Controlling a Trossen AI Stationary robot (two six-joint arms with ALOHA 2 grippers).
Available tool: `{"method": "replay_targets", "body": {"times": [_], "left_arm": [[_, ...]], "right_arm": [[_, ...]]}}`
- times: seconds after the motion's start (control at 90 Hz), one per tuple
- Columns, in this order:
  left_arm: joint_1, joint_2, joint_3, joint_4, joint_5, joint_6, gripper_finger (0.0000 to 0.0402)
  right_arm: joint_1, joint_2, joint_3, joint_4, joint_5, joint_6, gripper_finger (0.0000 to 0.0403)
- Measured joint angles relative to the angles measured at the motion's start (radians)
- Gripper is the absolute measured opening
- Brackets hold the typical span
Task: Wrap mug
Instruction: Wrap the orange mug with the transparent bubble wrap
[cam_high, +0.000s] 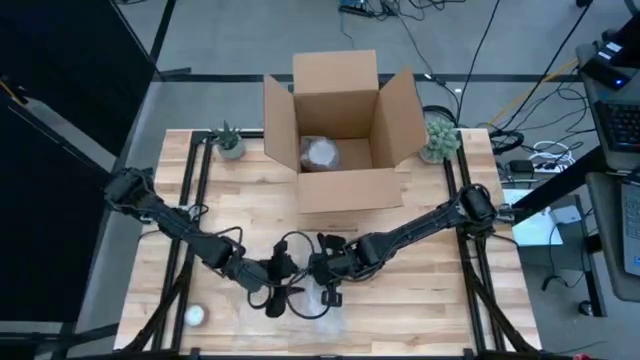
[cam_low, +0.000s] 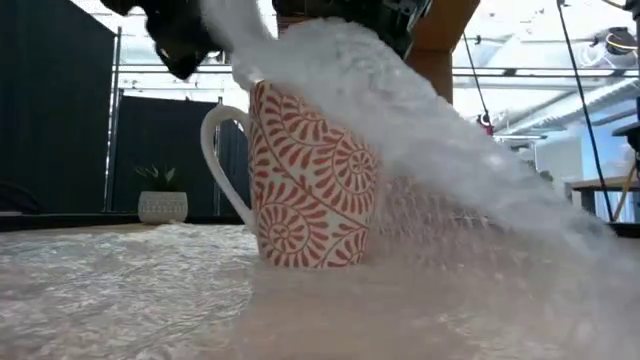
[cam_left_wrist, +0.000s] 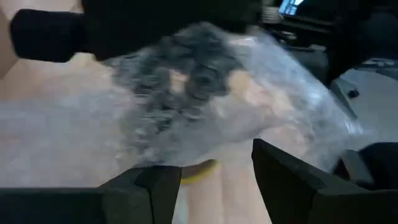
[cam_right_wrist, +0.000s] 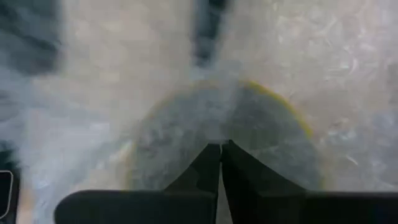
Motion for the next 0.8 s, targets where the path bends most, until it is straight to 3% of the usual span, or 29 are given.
{"method": "replay_targets", "body": {"times": [0.189, 0.5, 0.656, 0.8], "left_arm": [[0.042, 0.082, 0.001, 0.045, 0.031, -0.005, 0.018], [0.041, 0.097, 0.003, 0.057, 0.035, 0.0, 0.018], [0.039, 0.097, 0.002, 0.056, 0.036, 0.003, 0.018], [0.037, 0.098, 0.001, 0.056, 0.037, 0.002, 0.018]], "right_arm": [[0.0, 0.0, 0.09, -0.169, 0.0, -0.001, 0.0], [0.007, -0.002, 0.371, -0.522, 0.002, 0.006, 0.0], [0.022, -0.003, 0.465, -0.548, 0.064, 0.011, 0.0], [0.025, 0.006, 0.423, -0.418, 0.118, -0.003, 0.0]]}}
